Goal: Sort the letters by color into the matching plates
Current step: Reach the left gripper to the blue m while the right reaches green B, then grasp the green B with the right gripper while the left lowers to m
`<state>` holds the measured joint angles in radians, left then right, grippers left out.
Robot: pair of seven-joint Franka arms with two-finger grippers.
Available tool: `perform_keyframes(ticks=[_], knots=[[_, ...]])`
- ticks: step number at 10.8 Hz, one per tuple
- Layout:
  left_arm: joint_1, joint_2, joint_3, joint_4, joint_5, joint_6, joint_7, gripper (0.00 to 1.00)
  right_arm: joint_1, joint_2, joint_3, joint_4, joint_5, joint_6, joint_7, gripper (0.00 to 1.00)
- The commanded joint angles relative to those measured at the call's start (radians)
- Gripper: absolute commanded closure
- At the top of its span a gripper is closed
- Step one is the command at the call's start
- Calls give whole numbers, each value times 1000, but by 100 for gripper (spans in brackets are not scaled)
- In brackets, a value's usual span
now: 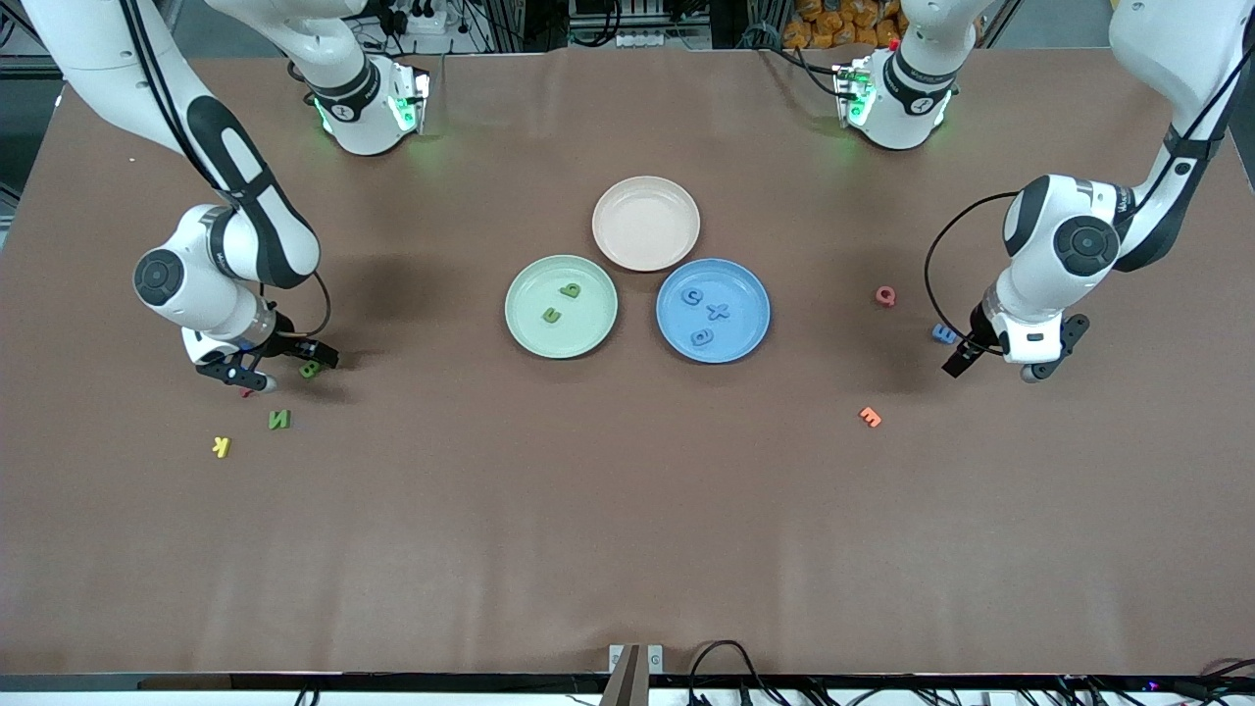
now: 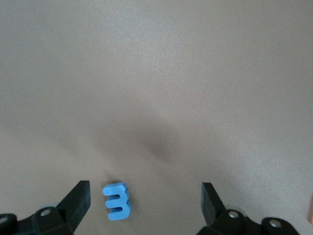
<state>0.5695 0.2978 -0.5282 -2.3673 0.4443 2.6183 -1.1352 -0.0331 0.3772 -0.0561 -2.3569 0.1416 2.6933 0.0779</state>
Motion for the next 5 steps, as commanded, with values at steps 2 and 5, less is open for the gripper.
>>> perform_keyframes(ticks=[2, 5], knots=[[9, 73, -4, 5, 14, 75, -48, 0, 12, 20, 1, 22, 18, 5, 22, 0], [12, 93, -3, -4, 16, 109, -48, 0, 12, 41, 1, 24, 15, 29, 20, 5]])
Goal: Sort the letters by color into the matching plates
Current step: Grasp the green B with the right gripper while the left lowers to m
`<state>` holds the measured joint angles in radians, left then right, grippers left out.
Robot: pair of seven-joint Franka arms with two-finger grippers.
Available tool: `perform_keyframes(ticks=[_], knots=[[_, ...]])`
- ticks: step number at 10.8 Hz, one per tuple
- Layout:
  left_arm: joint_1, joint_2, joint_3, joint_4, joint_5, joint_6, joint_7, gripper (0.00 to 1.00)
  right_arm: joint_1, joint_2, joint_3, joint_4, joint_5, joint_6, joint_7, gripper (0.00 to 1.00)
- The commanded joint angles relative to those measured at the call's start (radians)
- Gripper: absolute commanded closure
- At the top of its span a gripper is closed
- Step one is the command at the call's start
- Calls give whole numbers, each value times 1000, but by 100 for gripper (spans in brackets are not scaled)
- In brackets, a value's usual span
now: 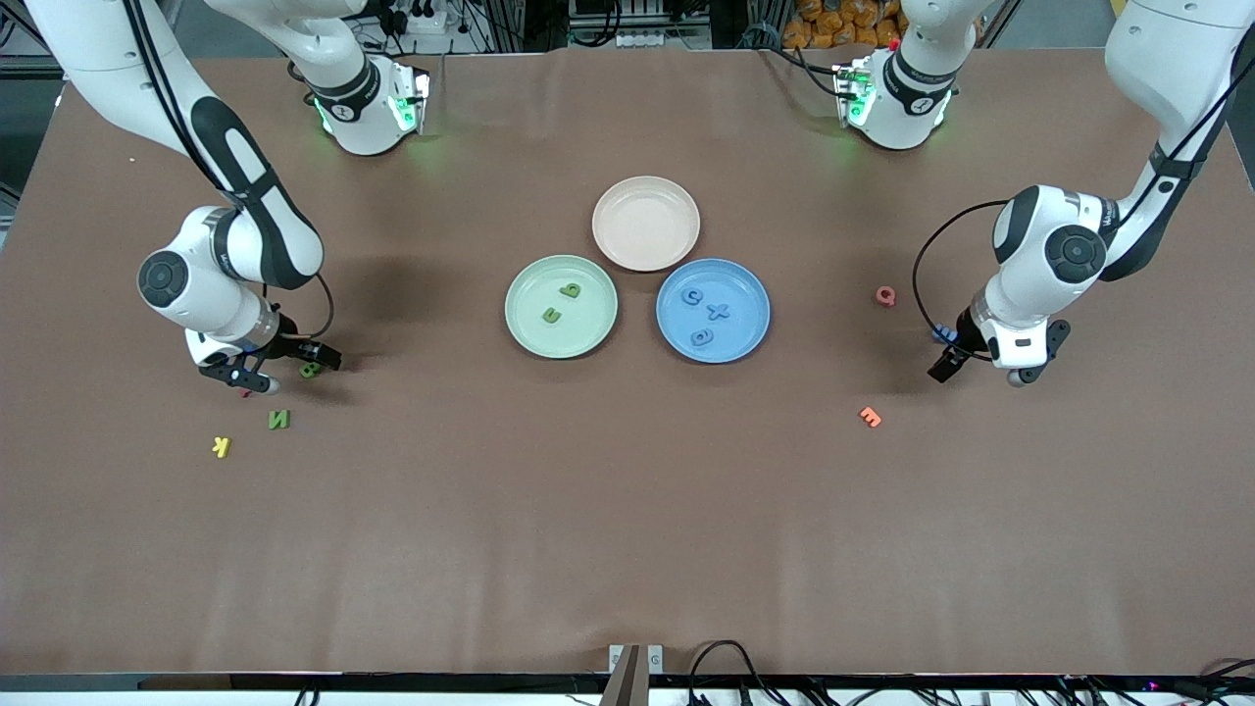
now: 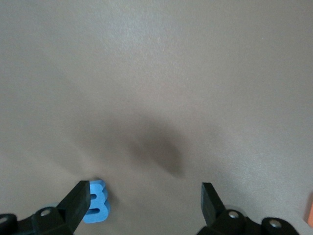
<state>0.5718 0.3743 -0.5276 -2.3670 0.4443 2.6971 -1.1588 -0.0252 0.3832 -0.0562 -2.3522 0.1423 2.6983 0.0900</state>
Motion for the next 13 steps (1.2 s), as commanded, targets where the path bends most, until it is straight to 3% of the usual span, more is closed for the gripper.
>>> perform_keyframes(ticks=[1, 9, 13], knots=[[11, 20, -2, -9, 17, 30, -22, 0, 4, 39, 1, 21, 14, 31, 8, 5], [43, -23, 1, -81, 17, 30, -27, 0, 8, 51, -1, 48, 19, 31, 10, 10], [46, -41, 0, -110, 19, 30, -42, 0, 7, 51, -1, 48, 16, 31, 8, 28]])
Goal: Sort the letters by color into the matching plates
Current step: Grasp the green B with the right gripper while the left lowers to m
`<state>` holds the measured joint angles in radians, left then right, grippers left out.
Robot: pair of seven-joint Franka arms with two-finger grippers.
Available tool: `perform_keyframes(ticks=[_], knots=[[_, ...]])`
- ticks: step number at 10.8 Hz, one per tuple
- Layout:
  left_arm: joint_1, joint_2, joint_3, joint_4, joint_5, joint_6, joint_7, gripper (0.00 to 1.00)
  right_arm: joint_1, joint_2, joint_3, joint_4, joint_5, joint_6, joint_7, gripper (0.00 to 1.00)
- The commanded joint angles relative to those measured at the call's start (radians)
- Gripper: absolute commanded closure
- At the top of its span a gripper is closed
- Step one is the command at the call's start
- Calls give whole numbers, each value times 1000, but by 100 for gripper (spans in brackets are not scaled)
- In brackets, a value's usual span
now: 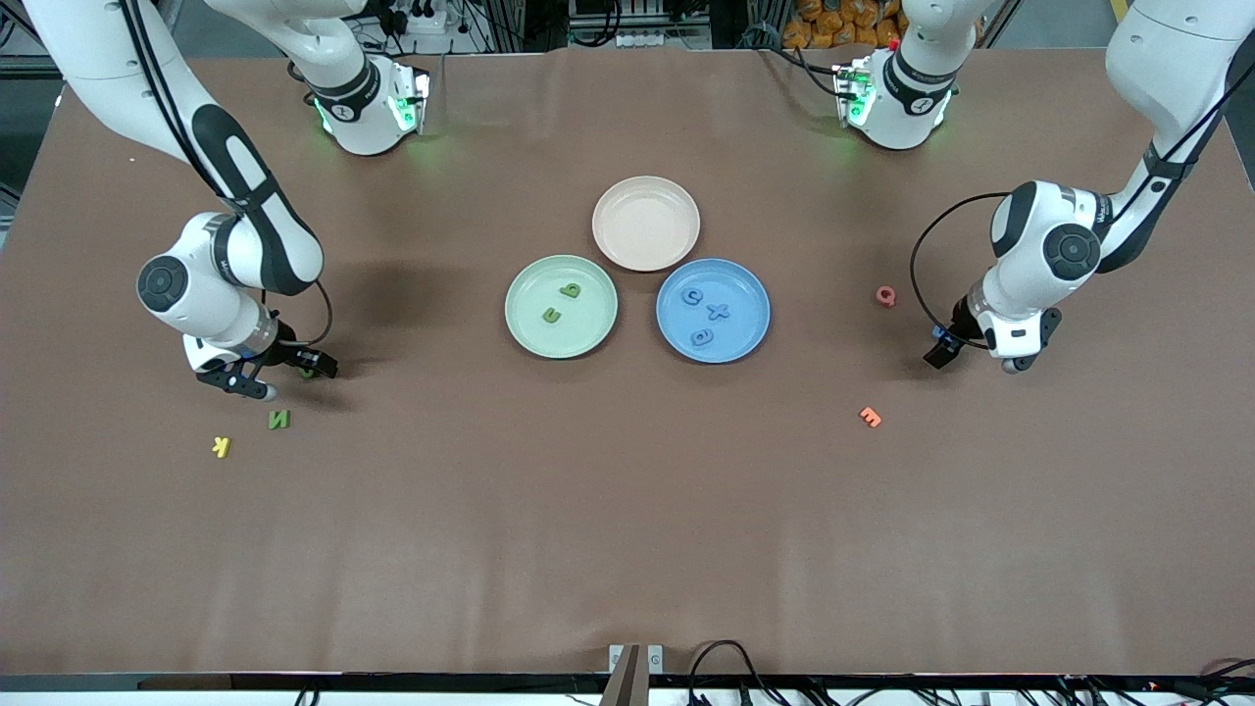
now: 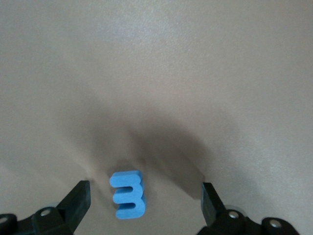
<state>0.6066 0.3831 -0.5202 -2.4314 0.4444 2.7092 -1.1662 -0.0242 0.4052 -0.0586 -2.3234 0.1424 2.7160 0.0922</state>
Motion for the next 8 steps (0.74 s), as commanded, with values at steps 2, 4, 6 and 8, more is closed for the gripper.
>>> perform_keyframes(ticks=[2, 4, 6, 8], knots=[[12, -50, -7, -46, 19, 18, -33, 0, 3, 27, 2, 19, 13, 13, 4, 36], [12, -50, -7, -46, 19, 18, -33, 22, 1, 27, 2, 19, 12, 16, -2, 47], [12, -44, -7, -43, 19, 20, -33, 58, 0, 27, 2, 19, 12, 16, -3, 58], [13, -36, -6, -41, 51, 27, -33, 80, 0, 27, 2, 19, 12, 16, -3, 68]])
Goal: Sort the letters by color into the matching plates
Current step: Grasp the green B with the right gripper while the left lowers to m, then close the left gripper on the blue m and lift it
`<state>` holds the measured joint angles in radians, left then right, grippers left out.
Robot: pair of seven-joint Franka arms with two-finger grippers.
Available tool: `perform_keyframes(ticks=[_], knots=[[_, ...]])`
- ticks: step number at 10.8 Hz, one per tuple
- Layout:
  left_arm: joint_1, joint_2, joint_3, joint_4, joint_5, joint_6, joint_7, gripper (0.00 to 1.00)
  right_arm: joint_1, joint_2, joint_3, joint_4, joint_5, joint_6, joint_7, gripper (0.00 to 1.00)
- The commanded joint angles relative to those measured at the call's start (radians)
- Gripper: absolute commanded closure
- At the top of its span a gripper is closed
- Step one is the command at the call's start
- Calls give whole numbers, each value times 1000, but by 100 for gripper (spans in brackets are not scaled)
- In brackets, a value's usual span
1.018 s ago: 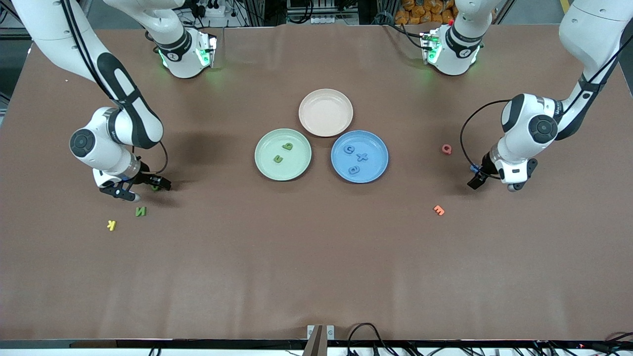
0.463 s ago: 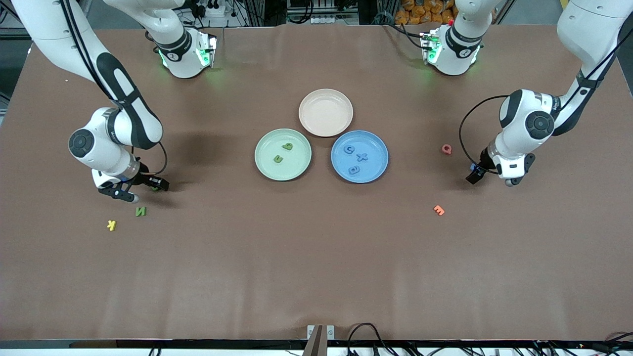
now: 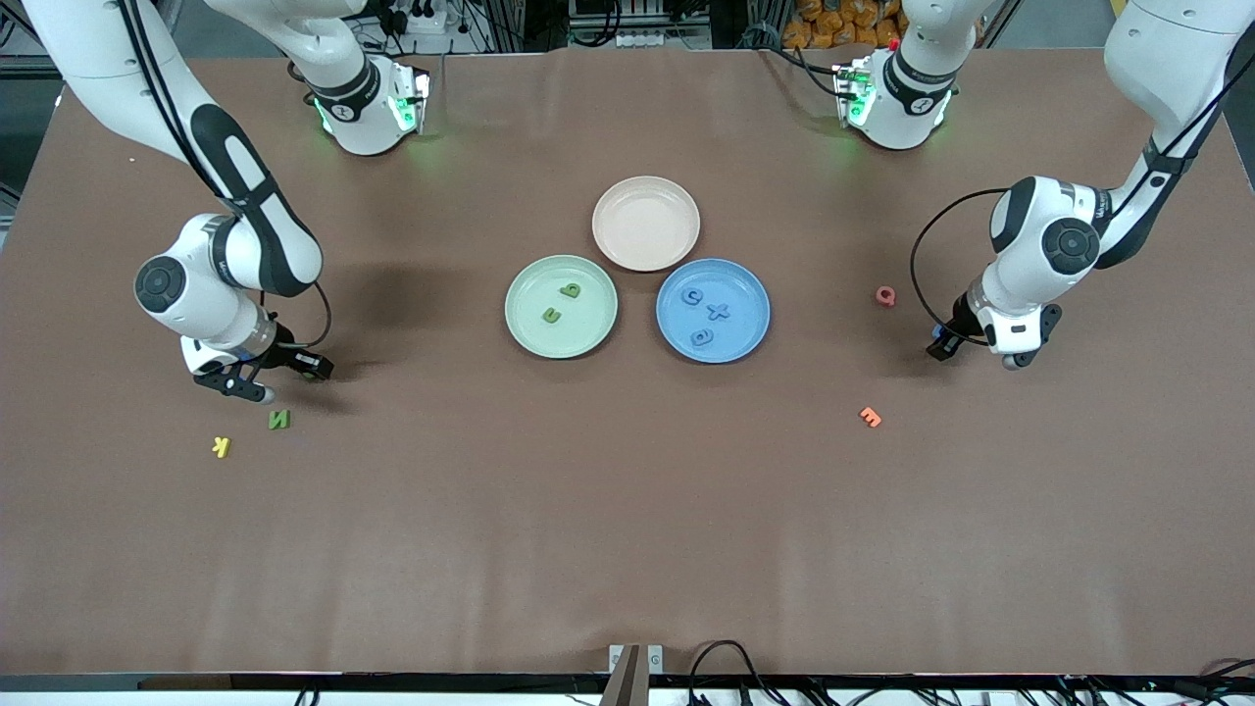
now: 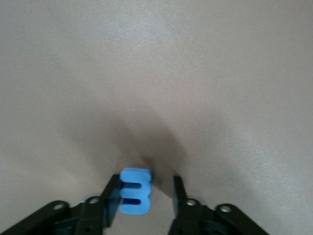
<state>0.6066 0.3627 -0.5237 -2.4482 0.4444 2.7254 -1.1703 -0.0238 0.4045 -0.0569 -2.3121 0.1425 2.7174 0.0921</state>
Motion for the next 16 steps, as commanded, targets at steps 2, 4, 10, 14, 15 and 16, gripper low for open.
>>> perform_keyframes(ticks=[2, 4, 10, 14, 15, 16], knots=[[22, -16, -4, -25, 53, 11, -29, 100, -1, 28, 0, 8, 12, 15, -3, 69], [22, -18, -4, -20, 53, 11, -29, 100, -2, 28, 0, 8, 12, 15, -5, 70], [-19, -22, -22, -5, 89, 4, -31, 100, 2, 10, -1, 13, 12, 10, -8, 84], [-36, -25, -71, 3, 88, 1, -32, 100, 7, -6, -3, 22, 12, 1, -6, 87], [-36, -25, -96, 9, 88, -3, -61, 100, 7, -12, -3, 23, 12, -1, -6, 87], [-37, -25, -126, 18, 88, -7, -95, 100, 7, -13, -3, 25, 12, -5, -6, 88]])
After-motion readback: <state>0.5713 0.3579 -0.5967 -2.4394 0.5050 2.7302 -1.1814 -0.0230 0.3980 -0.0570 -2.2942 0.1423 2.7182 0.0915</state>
